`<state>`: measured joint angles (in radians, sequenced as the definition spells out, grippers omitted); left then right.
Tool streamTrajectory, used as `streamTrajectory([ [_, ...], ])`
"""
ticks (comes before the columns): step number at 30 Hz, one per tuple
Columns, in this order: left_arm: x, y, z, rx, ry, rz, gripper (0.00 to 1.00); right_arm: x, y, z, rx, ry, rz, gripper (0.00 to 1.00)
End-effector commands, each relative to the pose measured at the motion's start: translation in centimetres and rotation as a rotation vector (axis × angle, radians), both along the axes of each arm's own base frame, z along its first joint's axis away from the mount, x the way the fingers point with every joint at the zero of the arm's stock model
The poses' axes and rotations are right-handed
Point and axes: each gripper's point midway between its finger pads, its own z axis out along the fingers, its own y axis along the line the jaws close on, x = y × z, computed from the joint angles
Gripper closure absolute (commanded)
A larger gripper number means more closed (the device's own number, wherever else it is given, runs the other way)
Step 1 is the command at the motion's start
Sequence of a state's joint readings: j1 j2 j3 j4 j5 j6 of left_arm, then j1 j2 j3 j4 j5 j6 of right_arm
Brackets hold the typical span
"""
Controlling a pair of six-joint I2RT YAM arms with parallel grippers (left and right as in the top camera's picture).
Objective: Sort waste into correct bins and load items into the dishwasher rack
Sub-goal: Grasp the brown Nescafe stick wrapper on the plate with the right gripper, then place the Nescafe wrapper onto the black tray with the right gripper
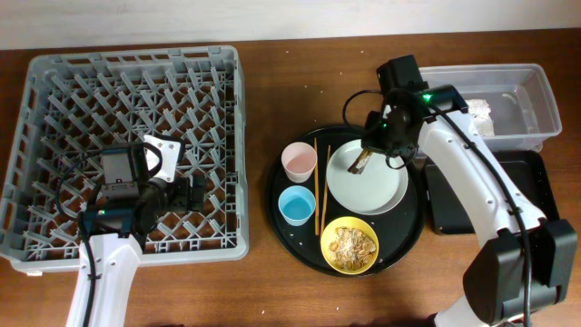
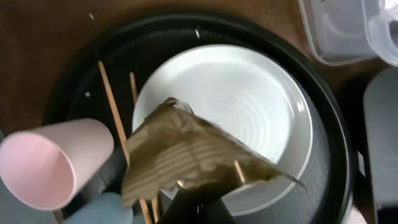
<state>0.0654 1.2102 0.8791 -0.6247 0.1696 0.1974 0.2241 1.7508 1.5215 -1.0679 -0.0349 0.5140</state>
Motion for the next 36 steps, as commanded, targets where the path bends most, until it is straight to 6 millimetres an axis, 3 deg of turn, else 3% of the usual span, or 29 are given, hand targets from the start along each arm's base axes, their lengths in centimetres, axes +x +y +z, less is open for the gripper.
streamTrajectory([
  [1,0.5,-0.1,0.9,-0.016,-0.022,-0.001,0.01,-1.1,-0.5,4.4,0.017,-0.092,0.030,0.96],
  [5,0.5,-0.1,0.9,-0.016,-0.022,-0.001,0.01,-3.9,-5.4,9.5,0.022,-0.183,-0.095,0.96],
  [8,0.5,-0.1,0.9,-0.016,-0.022,-0.001,0.01,-5.7,-9.8,10.7,-0.001,-0.190,-0.196,0.96],
  [14,0.5,-0.1,0.9,-0.016,-0.022,-0.001,0.01,-7.8,-19.1,9.2,-0.066,-0.110,-0.449,0.96],
  [17,0.5,-0.1,0.9,-0.016,-0.022,-0.001,0.01,-8.7,-21.7,8.1,-0.088,-0.059,-0.529,0.96],
  [21,0.5,-0.1,0.9,-0.016,-0.022,-0.001,0.01,-9.2,-23.0,5.3,-0.076,0.022,-0.569,0.96],
  [27,0.5,-0.1,0.9,-0.016,-0.022,-0.001,0.01,-8.7,-22.8,1.9,-0.037,0.125,-0.564,0.96],
  [34,0.5,-0.1,0.9,-0.016,-0.022,-0.001,0.01,-8.4,-22.5,0.9,-0.007,0.136,-0.585,0.96],
  [36,0.5,-0.1,0.9,-0.016,-0.022,-0.001,0.01,-8.4,-22.1,-0.3,0.016,0.142,-0.580,0.96],
])
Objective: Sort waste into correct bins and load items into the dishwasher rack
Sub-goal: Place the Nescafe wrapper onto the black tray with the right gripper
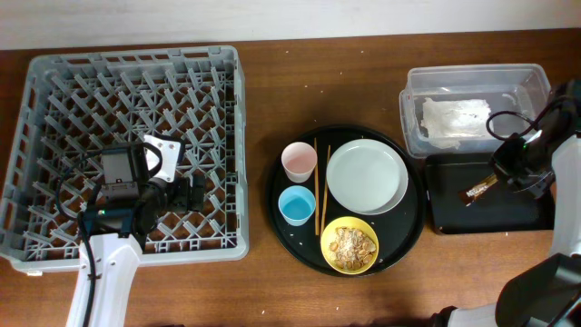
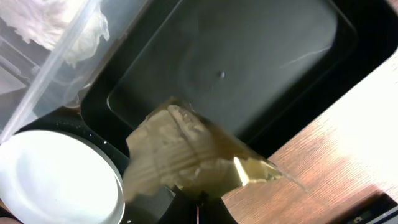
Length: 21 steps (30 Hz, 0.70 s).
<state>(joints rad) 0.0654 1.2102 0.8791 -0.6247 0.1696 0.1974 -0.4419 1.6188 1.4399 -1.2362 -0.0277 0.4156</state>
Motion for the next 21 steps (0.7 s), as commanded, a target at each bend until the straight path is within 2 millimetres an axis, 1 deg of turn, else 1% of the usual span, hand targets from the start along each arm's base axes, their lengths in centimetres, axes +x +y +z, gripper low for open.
streamTrajectory([
  [1,0.5,-0.1,0.9,-0.016,-0.022,-0.001,0.01,-0.3,0.6,-1.9,0.043,0.012,-0.011,0.96],
  [7,0.5,-0.1,0.9,-0.016,-0.023,-0.001,0.01,0.0,0.6,-3.0,0.045,-0.002,-0.016,0.96],
  [16,0.6,-0.1,0.9,-0.016,-0.023,-0.001,0.01,0.2,0.2,-3.2,0.037,-0.015,-0.025,0.96],
  [17,0.6,-0.1,0.9,-0.016,-0.023,-0.001,0.00,0.1,0.0,-3.5,0.035,-0.015,-0.030,0.96],
  [19,0.6,-0.1,0.9,-0.016,-0.023,-0.001,0.01,-0.6,-0.4,-4.6,0.042,-0.003,-0.062,0.96],
  [21,0.6,-0.1,0.9,-0.016,-0.025,-0.001,0.01,-1.3,-1.0,-5.1,0.036,0.012,-0.086,0.90],
])
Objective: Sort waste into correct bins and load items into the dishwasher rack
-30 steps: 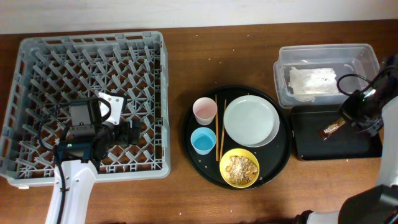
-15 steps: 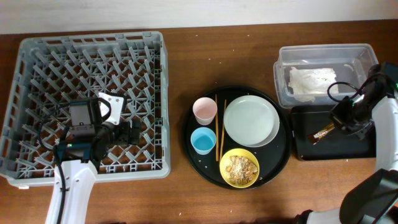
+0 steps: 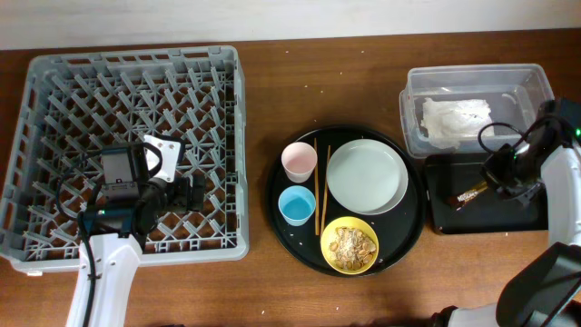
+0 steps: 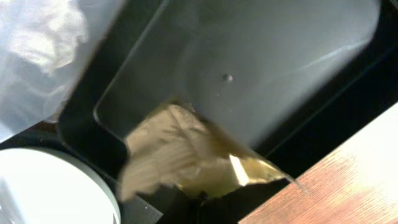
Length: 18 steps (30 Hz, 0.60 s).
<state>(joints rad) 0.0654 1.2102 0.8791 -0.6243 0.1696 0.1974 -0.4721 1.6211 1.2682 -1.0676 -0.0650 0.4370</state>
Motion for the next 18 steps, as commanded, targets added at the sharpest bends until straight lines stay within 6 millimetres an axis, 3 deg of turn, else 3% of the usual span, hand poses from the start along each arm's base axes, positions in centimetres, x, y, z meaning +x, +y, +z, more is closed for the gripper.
streamTrajectory([
  [1,0.7,-0.1,1.0,-0.016,-0.029,-0.001,0.01,-1.2,-1.2,-0.7,-0.004,0.026,-0.053,0.87],
  [2,0.8,-0.1,1.1,-0.015,-0.035,-0.001,0.01,-1.4,-1.5,-0.7,-0.004,0.027,-0.063,0.79],
  [4,0.8,-0.1,1.1,-0.015,-0.037,-0.001,0.01,-1.4,-1.5,-0.7,-0.004,0.027,-0.060,0.44],
  [5,0.8,-0.1,1.1,-0.015,-0.037,-0.002,0.01,-1.4,-1.5,-0.7,-0.004,0.027,-0.060,0.34],
  [8,0.8,-0.1,1.1,-0.015,-0.038,-0.002,0.01,-1.3,-1.3,-0.4,0.005,0.016,-0.053,0.31],
  [11,0.9,-0.1,1.2,-0.015,-0.042,-0.001,0.01,-0.8,-0.3,2.7,-0.001,-0.072,0.018,0.30],
  [14,1.0,-0.1,1.3,-0.015,-0.046,-0.001,0.01,0.2,2.7,7.1,-0.038,-0.221,0.194,0.21],
  [18,1.3,-0.1,1.8,-0.035,-0.059,0.025,0.00,0.3,7.1,11.2,-0.094,-0.353,0.356,0.18],
])
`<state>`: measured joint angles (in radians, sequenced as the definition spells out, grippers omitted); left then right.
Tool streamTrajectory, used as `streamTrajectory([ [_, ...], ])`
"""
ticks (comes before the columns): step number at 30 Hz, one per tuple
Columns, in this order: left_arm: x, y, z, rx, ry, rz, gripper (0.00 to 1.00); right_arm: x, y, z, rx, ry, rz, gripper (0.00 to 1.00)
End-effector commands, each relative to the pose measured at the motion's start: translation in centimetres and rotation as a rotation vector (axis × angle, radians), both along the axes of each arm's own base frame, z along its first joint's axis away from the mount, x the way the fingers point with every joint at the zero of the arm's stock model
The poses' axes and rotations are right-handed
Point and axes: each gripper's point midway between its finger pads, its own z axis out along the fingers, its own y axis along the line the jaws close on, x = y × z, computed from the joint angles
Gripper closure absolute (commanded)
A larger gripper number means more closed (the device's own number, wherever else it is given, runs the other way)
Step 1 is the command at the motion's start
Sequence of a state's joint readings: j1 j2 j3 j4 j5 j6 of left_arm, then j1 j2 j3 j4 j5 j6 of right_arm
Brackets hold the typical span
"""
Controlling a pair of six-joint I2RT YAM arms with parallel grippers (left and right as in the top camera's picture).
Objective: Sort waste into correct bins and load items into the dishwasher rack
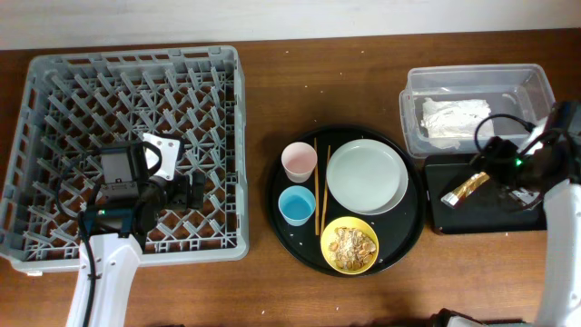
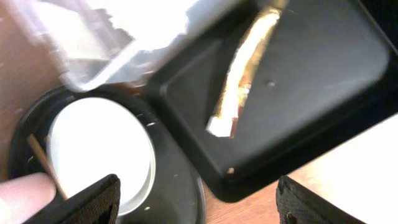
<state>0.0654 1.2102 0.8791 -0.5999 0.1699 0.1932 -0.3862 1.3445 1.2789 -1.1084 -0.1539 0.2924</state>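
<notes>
A gold-brown wrapper (image 1: pixel 464 188) lies loose in the black bin (image 1: pixel 490 216); the right wrist view shows the wrapper (image 2: pixel 244 71) on the bin's floor (image 2: pixel 311 93). My right gripper (image 1: pixel 510 174) hangs over that bin, open, with nothing between its fingers (image 2: pixel 87 202). On the round black tray (image 1: pixel 407 238) stand a white plate (image 1: pixel 366 176), a pink cup (image 1: pixel 299 162), a blue cup (image 1: pixel 297 205), a yellow bowl of food scraps (image 1: pixel 350 245) and chopsticks (image 1: pixel 316 186). My left gripper (image 1: pixel 193 189) rests over the grey dishwasher rack (image 1: pixel 54 109).
A clear bin (image 1: pixel 522 86) holding white tissue (image 1: pixel 457 114) stands behind the black bin at the right. The rack fills the left half of the table. Bare wood lies between rack and tray and along the front edge.
My right gripper was shut on the wrapper low in the black bin. Now it is open and farther from the bin floor, and the wrapper lies there on its own. The left arm is unchanged.
First my right gripper held the wrapper above the white plate. Then it held it over the black bin at the right, then lower inside that bin. Now the wrapper rests in the bin, let go. The left arm stayed over the rack throughout.
</notes>
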Motion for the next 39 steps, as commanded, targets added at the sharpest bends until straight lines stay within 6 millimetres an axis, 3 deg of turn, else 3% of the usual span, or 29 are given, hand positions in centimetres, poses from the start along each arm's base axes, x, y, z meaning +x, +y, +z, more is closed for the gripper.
streamTrajectory([
  [1,1.0,-0.1,1.8,-0.045,-0.040,0.036,0.01,0.3,3.4,3.4,-0.037,-0.120,0.137,0.18],
  [5,1.1,-0.1,3.9,-0.055,-0.095,0.050,0.01,1.2,8.6,5.3,-0.044,-0.209,0.311,0.17],
  [10,0.5,-0.3,6.1,-0.096,-0.156,0.078,0.01,2.6,13.7,6.5,-0.043,-0.301,0.474,0.14],
  [15,-0.2,-2.0,7.8,-0.168,-0.200,0.014,0.01,3.0,16.8,7.4,-0.031,-0.359,0.560,0.13],
  [26,-0.2,-2.0,7.8,-0.216,-0.187,0.064,0.01,2.5,18.8,7.7,0.023,-0.370,0.615,0.12],
  [39,0.0,-2.9,9.2,-0.305,-0.212,0.067,0.01,2.0,18.5,7.1,0.021,-0.337,0.612,0.12],
])
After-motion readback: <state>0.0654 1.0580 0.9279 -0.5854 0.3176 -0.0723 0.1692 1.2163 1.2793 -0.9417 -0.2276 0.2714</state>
